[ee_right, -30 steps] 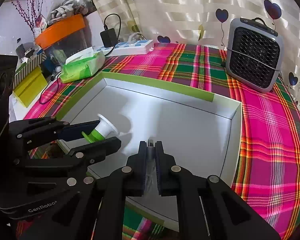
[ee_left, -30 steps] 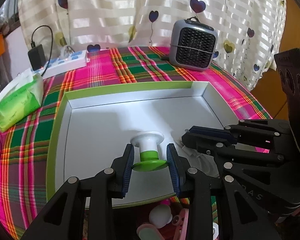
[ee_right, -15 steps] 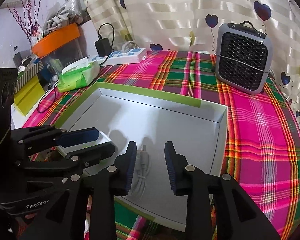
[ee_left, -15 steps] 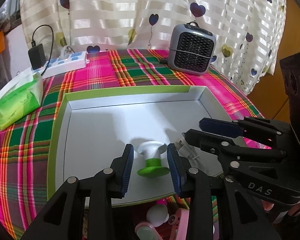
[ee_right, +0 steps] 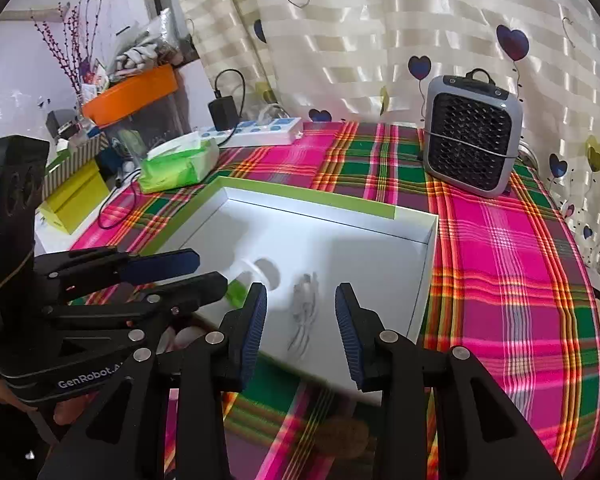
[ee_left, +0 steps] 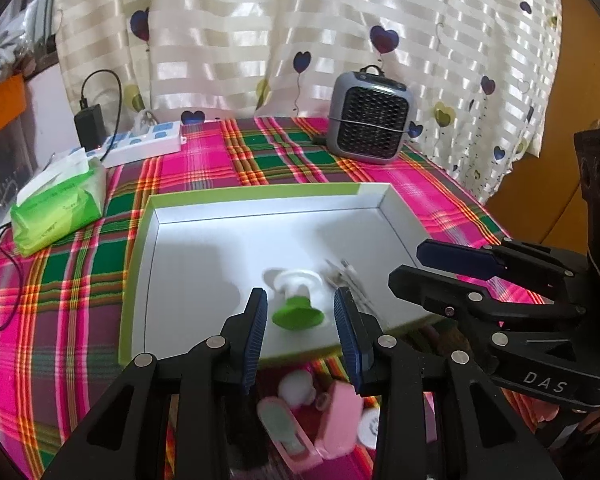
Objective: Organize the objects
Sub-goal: 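Lower and release the suction knob with the left tool while the right tool releases the earphones into the box, then withdraw both tools from the box and move the left tool toward the black disc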
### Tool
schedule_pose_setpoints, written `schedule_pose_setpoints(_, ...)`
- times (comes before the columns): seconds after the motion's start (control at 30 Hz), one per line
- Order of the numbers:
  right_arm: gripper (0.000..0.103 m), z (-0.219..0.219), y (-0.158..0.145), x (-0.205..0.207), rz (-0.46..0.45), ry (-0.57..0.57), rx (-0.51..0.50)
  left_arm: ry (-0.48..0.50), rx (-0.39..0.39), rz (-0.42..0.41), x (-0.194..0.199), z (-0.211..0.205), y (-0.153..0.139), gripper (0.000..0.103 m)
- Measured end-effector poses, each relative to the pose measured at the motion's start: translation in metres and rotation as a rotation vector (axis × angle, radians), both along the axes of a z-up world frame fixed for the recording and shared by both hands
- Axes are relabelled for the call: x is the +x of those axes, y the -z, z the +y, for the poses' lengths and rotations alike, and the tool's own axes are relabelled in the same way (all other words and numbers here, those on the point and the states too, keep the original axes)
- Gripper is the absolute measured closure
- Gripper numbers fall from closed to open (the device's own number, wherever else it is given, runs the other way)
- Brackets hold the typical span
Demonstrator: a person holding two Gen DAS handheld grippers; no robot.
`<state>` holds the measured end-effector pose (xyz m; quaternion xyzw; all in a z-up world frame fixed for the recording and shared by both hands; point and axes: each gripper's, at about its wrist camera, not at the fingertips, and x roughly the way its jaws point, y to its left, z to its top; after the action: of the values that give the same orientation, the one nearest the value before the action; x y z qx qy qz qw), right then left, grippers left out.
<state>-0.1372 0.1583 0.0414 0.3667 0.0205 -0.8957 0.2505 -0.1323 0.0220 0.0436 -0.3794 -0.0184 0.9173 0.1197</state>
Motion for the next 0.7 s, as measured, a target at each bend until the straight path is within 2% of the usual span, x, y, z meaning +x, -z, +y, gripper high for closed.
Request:
schedule_pose_setpoints(0.37, 0.066, 0.001, -0.007, 0.039, 0.021, -0.025, -0.018, 0.010, -0.012, 0.033, 0.037, 0.013, -0.009, 0.070)
schedule_pose_setpoints(0.7, 0.066, 0.003, -0.010, 0.058, 0.037, -0.025, -0.014, 0.001, -0.026, 0.050, 0.056, 0.017, -0.009, 0.070)
